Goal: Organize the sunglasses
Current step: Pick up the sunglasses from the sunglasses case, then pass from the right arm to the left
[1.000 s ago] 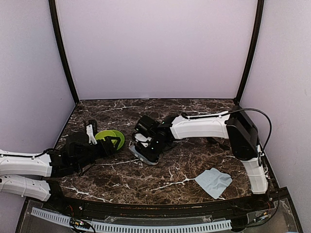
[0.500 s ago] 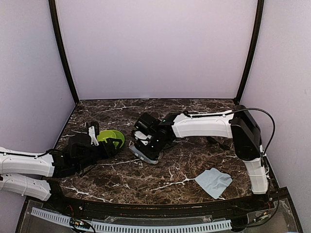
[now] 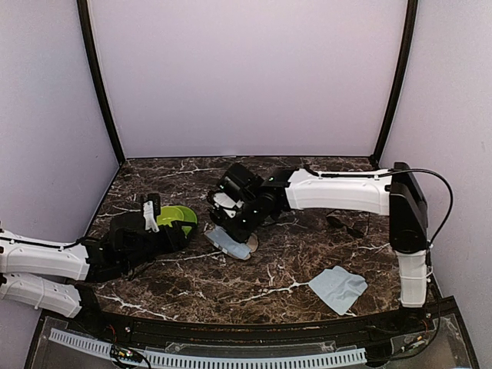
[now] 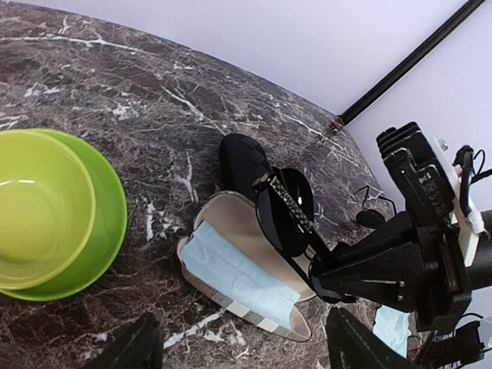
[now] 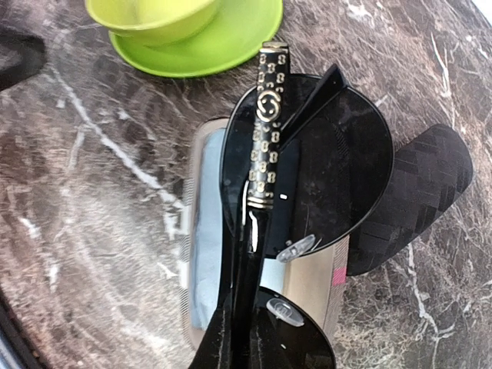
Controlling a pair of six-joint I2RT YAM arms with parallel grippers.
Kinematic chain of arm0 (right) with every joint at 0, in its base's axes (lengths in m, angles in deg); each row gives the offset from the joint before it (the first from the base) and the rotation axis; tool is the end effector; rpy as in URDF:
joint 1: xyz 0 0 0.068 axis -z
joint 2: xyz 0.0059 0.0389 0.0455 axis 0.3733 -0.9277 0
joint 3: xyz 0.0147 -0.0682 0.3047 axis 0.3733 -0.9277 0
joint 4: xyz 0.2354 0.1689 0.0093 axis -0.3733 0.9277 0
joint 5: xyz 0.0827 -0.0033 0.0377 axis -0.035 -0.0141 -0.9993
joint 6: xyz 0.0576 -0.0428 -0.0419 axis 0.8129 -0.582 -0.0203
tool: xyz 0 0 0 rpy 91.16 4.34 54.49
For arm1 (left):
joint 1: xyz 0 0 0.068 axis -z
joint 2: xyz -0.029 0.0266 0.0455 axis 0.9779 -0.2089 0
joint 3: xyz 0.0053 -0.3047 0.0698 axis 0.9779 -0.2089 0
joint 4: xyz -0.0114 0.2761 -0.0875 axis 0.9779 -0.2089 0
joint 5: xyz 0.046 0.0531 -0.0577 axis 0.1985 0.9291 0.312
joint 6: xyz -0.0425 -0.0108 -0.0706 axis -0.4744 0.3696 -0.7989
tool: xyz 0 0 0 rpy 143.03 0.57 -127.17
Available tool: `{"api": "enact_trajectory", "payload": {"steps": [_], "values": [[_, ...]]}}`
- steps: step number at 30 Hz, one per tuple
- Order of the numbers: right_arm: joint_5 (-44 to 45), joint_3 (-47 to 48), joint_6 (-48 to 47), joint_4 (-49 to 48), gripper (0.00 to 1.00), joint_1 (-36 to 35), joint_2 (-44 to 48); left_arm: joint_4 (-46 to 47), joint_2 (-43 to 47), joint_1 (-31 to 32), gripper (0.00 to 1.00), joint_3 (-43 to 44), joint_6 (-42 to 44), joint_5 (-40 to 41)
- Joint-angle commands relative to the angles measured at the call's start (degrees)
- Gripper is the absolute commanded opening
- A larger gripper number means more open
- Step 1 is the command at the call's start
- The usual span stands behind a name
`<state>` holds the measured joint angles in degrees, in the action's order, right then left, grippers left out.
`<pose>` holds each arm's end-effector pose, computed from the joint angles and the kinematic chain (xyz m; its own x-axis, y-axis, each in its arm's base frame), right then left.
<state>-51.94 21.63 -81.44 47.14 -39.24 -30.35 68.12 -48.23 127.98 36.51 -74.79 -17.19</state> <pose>0.2574 0.4529 0.2249 -0.4961 -0.6837 -0.5352 -0.7993 0.6003 -0.0259 0.1802 -0.1846 0.2031 -0.5227 -0.4271 -0.7378 0.2885 0.7258 -0.6245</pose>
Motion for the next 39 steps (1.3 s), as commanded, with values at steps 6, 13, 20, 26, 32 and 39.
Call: {"api": "enact_trajectory", "payload": {"steps": [6,13,20,26,32,39], "values": [[-20.1,-8.7,-0.4,-6.4,0.04,4.4,10.9,5.3,2.1,-0.6,0.93,2.0,22.5,-10.0],[-36.6,-15.2,-0.8,-3.6,0.05,9.4,15.2,-0.7,2.3,-0.4,0.9,6.3,45.1,-22.7],[-49.4,-19.3,-1.6,-3.2,0.05,10.6,16.8,-11.8,1.9,5.6,0.88,12.6,70.7,-26.8],[-54.4,-20.7,-1.1,-3.3,0.04,10.6,16.2,-24.4,-2.1,8.7,0.86,21.9,83.6,-27.1],[-59.0,-24.2,1.3,-7.7,0.03,10.5,17.5,-36.4,-6.9,8.8,0.86,29.3,88.2,-28.5],[-62.2,-28.1,3.6,-10.6,0.02,9.9,18.2,-44.5,-8.5,10.1,0.96,31.0,98.0,-29.4]]}}
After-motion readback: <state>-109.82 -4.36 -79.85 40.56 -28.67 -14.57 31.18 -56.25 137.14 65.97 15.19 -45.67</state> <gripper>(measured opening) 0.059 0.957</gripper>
